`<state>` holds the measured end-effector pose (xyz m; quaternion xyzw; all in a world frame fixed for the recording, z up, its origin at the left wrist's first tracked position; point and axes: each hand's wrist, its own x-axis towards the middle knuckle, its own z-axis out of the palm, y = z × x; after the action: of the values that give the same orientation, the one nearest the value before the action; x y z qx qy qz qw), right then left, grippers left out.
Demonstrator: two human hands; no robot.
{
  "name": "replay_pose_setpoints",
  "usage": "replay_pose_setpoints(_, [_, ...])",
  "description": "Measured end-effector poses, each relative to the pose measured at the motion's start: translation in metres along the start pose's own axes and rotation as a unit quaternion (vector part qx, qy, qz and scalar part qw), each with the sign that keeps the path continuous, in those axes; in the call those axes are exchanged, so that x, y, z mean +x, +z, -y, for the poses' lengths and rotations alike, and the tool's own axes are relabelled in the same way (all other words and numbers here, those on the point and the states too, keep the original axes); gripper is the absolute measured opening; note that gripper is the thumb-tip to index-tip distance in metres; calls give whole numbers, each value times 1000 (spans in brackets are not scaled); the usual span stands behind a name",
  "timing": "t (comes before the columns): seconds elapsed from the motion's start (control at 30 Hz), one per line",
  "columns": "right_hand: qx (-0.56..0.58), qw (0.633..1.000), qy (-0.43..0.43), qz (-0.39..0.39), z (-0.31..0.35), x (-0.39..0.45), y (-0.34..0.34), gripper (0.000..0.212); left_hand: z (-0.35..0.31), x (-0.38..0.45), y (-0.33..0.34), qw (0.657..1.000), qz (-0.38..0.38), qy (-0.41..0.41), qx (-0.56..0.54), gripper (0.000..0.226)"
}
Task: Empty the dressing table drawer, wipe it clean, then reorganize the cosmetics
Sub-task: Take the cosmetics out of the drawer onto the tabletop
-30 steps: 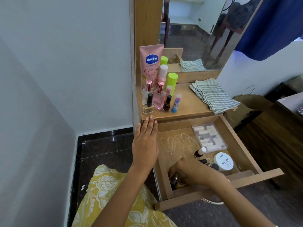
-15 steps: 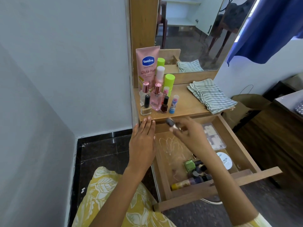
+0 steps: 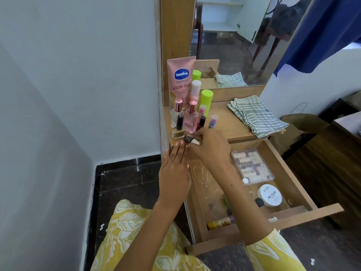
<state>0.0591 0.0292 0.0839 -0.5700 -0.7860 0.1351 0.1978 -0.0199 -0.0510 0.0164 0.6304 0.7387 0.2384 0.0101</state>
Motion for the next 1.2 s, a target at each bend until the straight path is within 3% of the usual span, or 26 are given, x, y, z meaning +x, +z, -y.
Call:
replay_pose_setpoints(0.07, [-28,999,-4,33,-5,-2,1,27,0,0,1,1000,-3,-1,-4,49])
replay_pose_setpoints(0.13, [28,999,3,32,-12,-4,2,29,-1,0,-1,1000,-9,-2,-3,49])
replay_pose_setpoints(0.27, [281,955,56,-71,-15,-4,6,30,-3,-1,-1,1000,-28,5,8,49])
replay_pose_setpoints(0.33, [313,941,60,-114,-11,-4,13,26,-4,-1,-1,999,-34,7,11,48])
replay_pose_setpoints(0.63, [199,972,28,-126,-1,4,29,16,-3,-1,1,1000,-25,2,11,46])
replay_pose_setpoints(0.8, [199,973,16,-118,-14,-9,15,29,-4,0,3,999,-24,-3,26,49])
replay_pose_setpoints(0.87, [135,989,-24,-61,-33,-18,2,23,-5,0,3,999,-20,-5,41,50])
replay_pose_setpoints(0.93, [19,994,-69,87,-54,-26,-14,13,-6,1,5,998,-5,-5,61,52])
replay_pose_setpoints(1.03, [-146,931,-131,308,-73,-45,-26,21,-4,1,10,997,-4,-12,72,54])
replay_pose_setpoints(1.2, [-243,854,-201,415,-81,-80,-5,27,-5,0,9,996,-1,-10,86,55])
